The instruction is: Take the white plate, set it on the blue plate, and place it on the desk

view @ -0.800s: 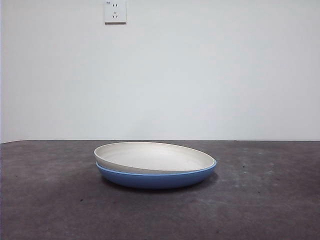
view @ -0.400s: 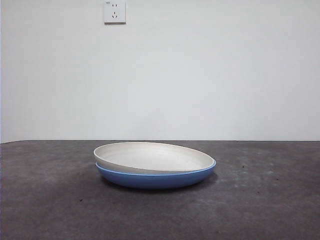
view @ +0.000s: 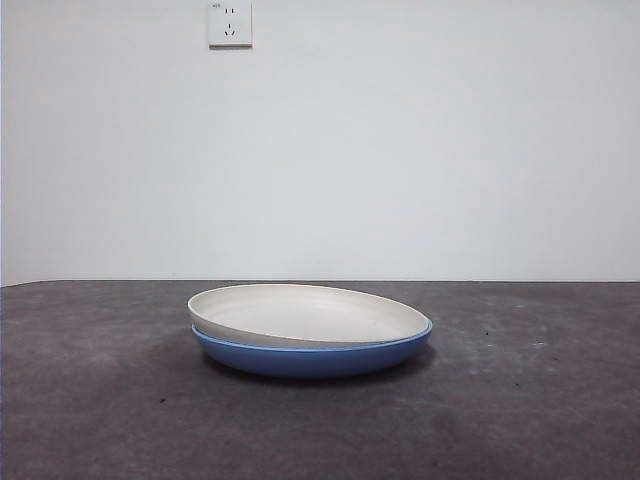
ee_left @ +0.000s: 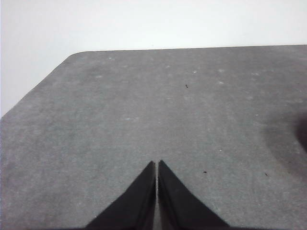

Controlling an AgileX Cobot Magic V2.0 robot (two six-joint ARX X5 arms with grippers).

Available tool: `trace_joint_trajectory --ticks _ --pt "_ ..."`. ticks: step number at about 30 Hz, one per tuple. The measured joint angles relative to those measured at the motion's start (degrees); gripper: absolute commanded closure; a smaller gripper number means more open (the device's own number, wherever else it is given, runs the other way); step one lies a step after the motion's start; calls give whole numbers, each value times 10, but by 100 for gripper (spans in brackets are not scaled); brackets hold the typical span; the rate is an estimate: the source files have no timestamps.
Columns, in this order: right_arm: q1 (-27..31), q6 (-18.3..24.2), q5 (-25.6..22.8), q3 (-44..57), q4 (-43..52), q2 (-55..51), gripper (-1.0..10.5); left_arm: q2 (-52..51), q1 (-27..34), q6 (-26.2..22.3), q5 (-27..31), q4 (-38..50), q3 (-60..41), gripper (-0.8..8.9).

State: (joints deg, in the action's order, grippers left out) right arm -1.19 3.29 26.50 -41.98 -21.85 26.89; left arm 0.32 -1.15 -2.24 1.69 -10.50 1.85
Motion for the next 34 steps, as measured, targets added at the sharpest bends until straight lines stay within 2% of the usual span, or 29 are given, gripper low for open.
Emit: trace_joint_trajectory --ticks 4,9,18,34 --pt "19 0 -40 105 85 -60 938 0 0 0 0 0 0 805" --pt "19 0 -116 223 162 -135 938 0 0 0 0 0 0 805" --pt "19 -3 -184 326 200 -228 938 0 0 0 0 0 0 805" --pt "19 -37 -193 411 190 -266 939 0 0 0 0 0 0 805"
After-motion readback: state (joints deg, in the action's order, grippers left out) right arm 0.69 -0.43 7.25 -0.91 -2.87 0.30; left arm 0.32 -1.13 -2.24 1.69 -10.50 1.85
